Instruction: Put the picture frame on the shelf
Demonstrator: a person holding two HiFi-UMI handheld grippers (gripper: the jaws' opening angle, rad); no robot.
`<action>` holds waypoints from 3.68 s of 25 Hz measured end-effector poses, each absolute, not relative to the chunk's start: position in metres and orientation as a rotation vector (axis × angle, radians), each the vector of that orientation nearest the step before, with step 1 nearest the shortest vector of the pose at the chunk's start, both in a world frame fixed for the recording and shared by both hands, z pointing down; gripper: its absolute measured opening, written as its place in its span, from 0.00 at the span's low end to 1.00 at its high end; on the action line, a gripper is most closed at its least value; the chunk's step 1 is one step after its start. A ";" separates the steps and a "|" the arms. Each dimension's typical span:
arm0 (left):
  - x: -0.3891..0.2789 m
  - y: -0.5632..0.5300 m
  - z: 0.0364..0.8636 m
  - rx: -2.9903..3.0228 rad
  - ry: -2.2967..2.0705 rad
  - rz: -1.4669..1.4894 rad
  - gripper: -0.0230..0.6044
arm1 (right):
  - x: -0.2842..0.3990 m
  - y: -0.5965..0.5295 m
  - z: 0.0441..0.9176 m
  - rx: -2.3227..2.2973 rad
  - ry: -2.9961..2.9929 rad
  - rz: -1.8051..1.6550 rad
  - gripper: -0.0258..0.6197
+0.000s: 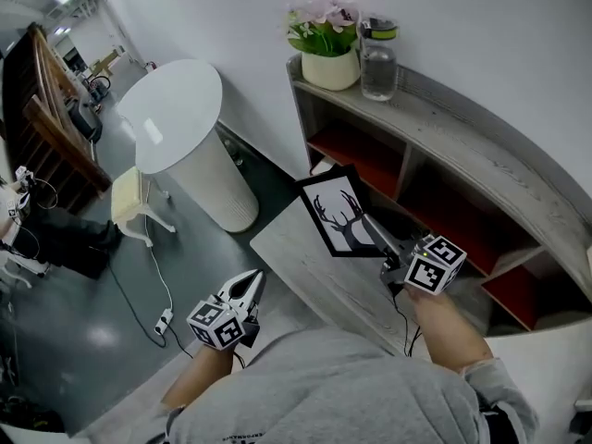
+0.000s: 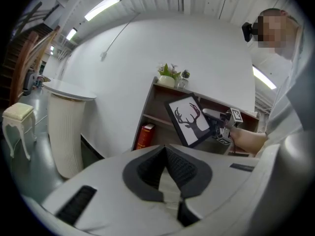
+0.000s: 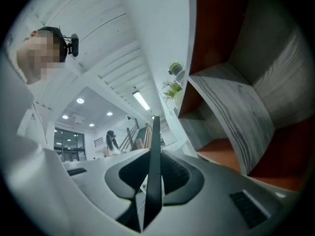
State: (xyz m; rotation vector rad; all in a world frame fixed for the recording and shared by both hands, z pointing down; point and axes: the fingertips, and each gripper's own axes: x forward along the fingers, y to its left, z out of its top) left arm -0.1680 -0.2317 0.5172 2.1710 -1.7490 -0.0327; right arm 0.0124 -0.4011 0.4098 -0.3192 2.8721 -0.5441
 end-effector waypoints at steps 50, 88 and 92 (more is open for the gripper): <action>-0.360 -0.373 0.523 2.412 -1.259 0.002 0.05 | -0.060 -0.590 0.397 -0.922 2.178 -0.552 0.17; -0.370 -0.373 0.529 2.387 -1.249 -0.077 0.05 | -0.066 -0.624 0.431 -1.626 2.553 -0.347 0.22; -0.371 -0.372 0.528 2.387 -1.249 -0.083 0.05 | -0.064 -0.622 0.430 -1.660 2.547 -0.335 0.23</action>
